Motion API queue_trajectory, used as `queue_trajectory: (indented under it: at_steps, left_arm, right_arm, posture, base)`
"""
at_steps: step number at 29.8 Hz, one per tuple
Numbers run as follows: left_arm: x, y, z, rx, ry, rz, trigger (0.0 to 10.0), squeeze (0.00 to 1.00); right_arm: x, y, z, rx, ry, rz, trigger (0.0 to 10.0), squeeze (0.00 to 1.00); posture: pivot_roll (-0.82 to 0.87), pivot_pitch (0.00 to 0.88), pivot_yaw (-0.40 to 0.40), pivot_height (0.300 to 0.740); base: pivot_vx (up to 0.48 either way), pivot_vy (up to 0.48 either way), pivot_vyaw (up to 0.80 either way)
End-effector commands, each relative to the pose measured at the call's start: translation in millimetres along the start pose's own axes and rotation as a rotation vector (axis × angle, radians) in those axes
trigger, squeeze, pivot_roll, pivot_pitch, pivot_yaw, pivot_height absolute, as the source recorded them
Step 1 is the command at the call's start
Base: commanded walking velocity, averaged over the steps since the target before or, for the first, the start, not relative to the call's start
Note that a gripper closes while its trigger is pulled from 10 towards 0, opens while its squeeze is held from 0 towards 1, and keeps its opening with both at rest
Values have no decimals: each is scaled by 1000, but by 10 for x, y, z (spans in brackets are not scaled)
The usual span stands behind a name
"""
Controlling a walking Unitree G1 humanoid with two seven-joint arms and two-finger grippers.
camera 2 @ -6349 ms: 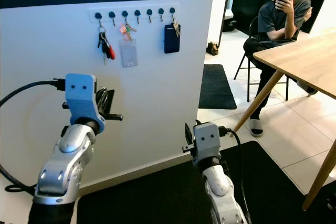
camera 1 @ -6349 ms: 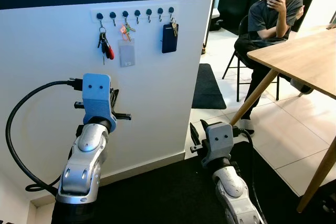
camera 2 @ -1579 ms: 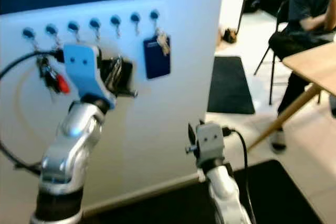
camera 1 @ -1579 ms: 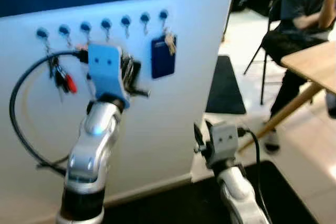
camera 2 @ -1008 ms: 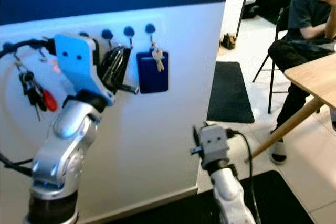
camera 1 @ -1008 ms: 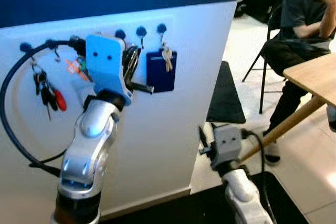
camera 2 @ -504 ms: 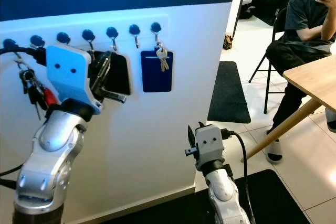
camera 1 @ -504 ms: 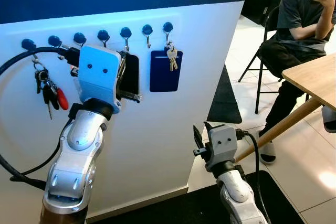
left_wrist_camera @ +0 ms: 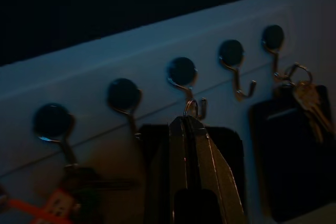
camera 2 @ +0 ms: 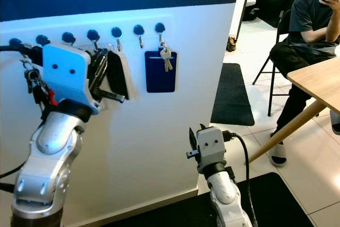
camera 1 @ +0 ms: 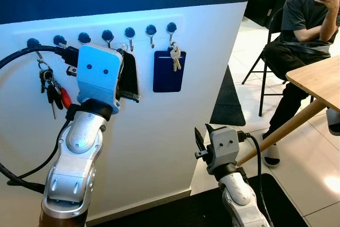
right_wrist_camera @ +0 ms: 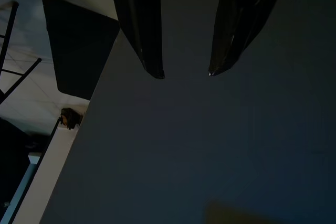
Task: Hang keys on a hook
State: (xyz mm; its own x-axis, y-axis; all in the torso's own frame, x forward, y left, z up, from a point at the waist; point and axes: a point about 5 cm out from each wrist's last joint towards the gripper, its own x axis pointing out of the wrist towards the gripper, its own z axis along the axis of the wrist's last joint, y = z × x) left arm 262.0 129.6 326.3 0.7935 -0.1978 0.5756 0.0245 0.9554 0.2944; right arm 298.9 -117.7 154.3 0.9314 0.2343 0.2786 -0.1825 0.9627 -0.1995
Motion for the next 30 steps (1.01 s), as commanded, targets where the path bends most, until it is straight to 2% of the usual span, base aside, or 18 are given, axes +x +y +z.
queue_trajectory:
  at_steps: [1, 9, 16, 24, 30]
  left_arm:
    - [11, -42, 70, -26, -21, -39, 10000, 0]
    - [18, -102, 73, -86, -13, -122, 10000, 0]
    - [6, -19, 92, -106, -13, -163, 10000, 0]
    - [61, 0, 59, -149, 5, -132, 10000, 0]
    - [104, 108, -19, -197, 37, -64, 10000, 0]
  right_arm:
    - [-40, 16, -75, 8, 27, -4, 10000, 0]
    - [-43, 12, -75, 7, 26, -9, 10000, 0]
    - [-45, 8, -77, 7, 27, -12, 10000, 0]
    - [-30, 23, -69, 9, 23, -7, 10000, 0]
    - [-44, 3, -72, 5, 25, -14, 10000, 0]
  posture:
    - [86, 218, 51, 740]
    - [85, 217, 55, 740]
    - [89, 216, 52, 740]
    - [87, 218, 51, 740]
    - [80, 218, 56, 740]
  base:
    - [0, 0, 0]
    - [0, 0, 0]
    - [0, 0, 0]
    - [0, 0, 0]
    - [0, 0, 0]
